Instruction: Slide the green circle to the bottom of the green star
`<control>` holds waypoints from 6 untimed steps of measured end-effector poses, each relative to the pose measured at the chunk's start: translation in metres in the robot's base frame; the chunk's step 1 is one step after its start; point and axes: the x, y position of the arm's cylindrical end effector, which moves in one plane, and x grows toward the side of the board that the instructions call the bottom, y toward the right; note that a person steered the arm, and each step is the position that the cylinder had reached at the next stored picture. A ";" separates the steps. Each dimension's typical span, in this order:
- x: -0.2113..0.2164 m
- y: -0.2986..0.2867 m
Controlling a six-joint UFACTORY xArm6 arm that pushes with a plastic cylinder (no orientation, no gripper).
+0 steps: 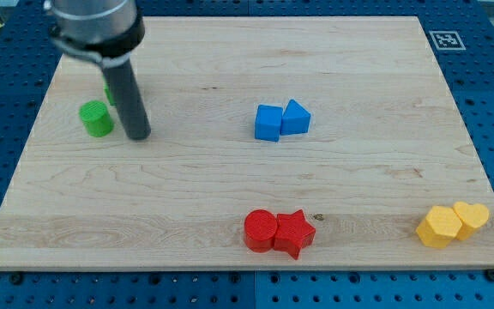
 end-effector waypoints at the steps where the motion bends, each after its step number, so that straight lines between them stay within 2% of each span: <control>1: 0.036 -0.032; 2: 0.010 -0.060; 3: -0.033 -0.049; 4: -0.042 -0.012; 5: -0.029 -0.019; 6: -0.020 -0.075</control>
